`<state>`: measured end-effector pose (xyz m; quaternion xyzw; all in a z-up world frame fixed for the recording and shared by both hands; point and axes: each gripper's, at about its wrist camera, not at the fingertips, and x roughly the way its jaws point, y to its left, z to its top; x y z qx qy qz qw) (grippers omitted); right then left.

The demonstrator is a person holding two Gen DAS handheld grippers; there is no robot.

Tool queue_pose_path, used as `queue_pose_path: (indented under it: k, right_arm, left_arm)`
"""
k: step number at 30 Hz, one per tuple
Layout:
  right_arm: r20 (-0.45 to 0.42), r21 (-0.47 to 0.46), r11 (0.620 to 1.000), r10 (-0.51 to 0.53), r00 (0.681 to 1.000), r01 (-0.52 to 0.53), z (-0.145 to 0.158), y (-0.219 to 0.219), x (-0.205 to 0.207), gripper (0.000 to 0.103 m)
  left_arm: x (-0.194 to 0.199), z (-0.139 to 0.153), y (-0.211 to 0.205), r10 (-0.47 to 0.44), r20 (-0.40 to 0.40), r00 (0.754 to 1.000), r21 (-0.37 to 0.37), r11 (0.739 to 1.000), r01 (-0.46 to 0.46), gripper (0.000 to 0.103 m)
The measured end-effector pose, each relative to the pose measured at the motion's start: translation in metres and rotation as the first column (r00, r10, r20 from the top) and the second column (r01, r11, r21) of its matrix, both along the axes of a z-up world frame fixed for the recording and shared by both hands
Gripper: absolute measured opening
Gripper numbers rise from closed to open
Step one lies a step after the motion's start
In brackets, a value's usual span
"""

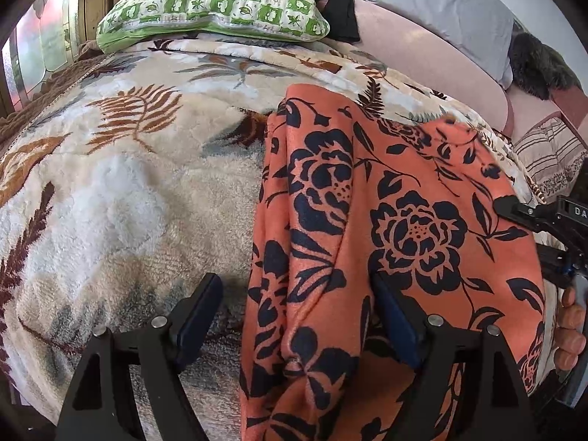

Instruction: Fold small clothes

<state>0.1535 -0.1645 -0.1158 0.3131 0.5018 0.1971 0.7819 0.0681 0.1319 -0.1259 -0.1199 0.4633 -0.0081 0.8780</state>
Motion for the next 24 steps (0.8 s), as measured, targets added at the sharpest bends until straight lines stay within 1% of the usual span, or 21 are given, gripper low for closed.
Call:
queue_pose_path:
  k: [1,2,3,4,5,6,7,9,10,11,12,14,15,16,17,18,19,20,21,22,24]
  right_arm:
    - [0.063,-0.079,0.997,0.025,0.998,-0.020,0.011,0.011,-0.005,0.033]
    - [0.061,-0.147,0.989,0.046,0.997,-0.036,0.008,0.017,-0.004,0.033]
    - [-0.009,-0.162,0.986,0.042,0.999,-0.043,-0.008,0.016,0.004,0.035]
    - [-0.071,-0.114,0.993,0.015,0.997,-0.023,-0.022,0.006,0.008,0.048]
    - [-0.085,-0.037,0.999,-0.020,0.996,0.016,-0.024,-0.004,0.008,0.050]
    - [-0.078,-0.026,0.999,-0.039,0.996,0.038,-0.017,-0.007,0.004,0.058]
    - [-0.037,-0.064,0.997,-0.047,0.998,0.045,-0.007,-0.007,-0.001,0.062]
    - [0.061,-0.179,0.982,-0.048,0.997,0.059,0.022,-0.006,-0.017,0.062]
    - [0.108,-0.179,0.982,-0.033,0.994,0.052,0.036,-0.006,-0.025,0.062]
    - [0.150,-0.157,0.987,-0.017,0.989,0.040,0.049,-0.007,-0.034,0.064]
    - [0.182,-0.139,0.990,0.006,0.983,0.020,0.059,-0.005,-0.042,0.067]
    - [0.216,-0.131,0.989,0.093,0.972,-0.066,0.069,0.012,-0.053,0.068]
    - [0.221,-0.130,0.986,0.132,0.966,-0.105,0.066,0.020,-0.059,0.068]
    - [0.214,-0.123,0.983,0.160,0.964,-0.136,0.063,0.028,-0.062,0.068]
    - [0.201,-0.120,0.979,0.189,0.961,-0.167,0.057,0.037,-0.064,0.068]
    - [0.187,-0.130,0.972,0.217,0.958,-0.195,0.048,0.044,-0.067,0.068]
    - [0.161,-0.141,0.967,0.233,0.959,-0.211,0.037,0.051,-0.068,0.068]
    - [0.115,-0.142,0.963,0.246,0.962,-0.229,0.023,0.055,-0.069,0.068]
    - [0.093,-0.142,0.962,0.249,0.964,-0.234,0.011,0.056,-0.069,0.069]
    - [0.127,-0.132,0.966,0.241,0.962,-0.224,0.010,0.055,-0.073,0.069]
    - [0.133,-0.117,0.968,0.238,0.962,-0.223,0.012,0.052,-0.077,0.069]
  left_arm:
    - [0.000,0.000,0.000,0.003,-0.002,1.000,0.000,1.000,-0.003,0.085]
    - [0.001,0.000,-0.002,0.003,-0.003,1.000,0.005,1.000,-0.003,0.086]
    - [0.002,0.000,-0.003,0.001,-0.002,1.000,0.015,1.000,-0.001,0.086]
    - [0.001,0.001,-0.003,-0.001,0.001,1.000,0.015,1.000,0.001,0.086]
    - [0.000,0.003,0.000,-0.003,0.005,1.000,0.002,1.000,0.003,0.086]
    - [-0.002,0.005,0.004,-0.001,0.006,1.000,-0.022,1.000,0.001,0.086]
    - [-0.004,0.010,0.008,0.000,0.010,1.000,-0.053,0.999,0.001,0.084]
    - [-0.008,0.029,0.019,0.011,0.069,0.998,-0.112,0.994,-0.003,0.080]
    - [-0.008,0.039,0.025,0.022,0.097,0.995,-0.140,0.990,-0.008,0.080]
    - [-0.005,0.047,0.031,0.025,0.109,0.994,-0.179,0.984,-0.005,0.080]
    - [0.001,0.052,0.035,0.018,0.106,0.994,-0.207,0.978,0.004,0.080]
    - [0.020,0.060,0.039,-0.005,0.101,0.995,-0.221,0.975,0.027,0.078]
    - [0.029,0.062,0.039,-0.019,0.094,0.995,-0.224,0.974,0.040,0.076]
    - [0.041,0.060,0.041,-0.031,0.075,0.997,-0.243,0.969,0.049,0.071]
    - [0.052,0.053,0.044,-0.039,0.034,0.999,-0.286,0.957,0.047,0.060]
    - [0.065,0.039,0.046,-0.042,-0.035,0.999,-0.318,0.948,0.029,0.049]
    - [0.076,0.019,0.047,-0.038,-0.123,0.992,-0.287,0.958,0.001,0.019]
    - [0.082,0.000,0.051,-0.027,-0.173,0.985,-0.282,0.959,-0.024,0.025]
    - [0.081,-0.009,0.059,-0.012,-0.170,0.985,-0.343,0.938,-0.048,0.025]
    - [0.077,-0.006,0.063,-0.004,-0.157,0.988,-0.368,0.928,-0.055,0.025]
    - [0.070,0.008,0.057,0.004,-0.134,0.991,-0.303,0.952,-0.044,0.027]
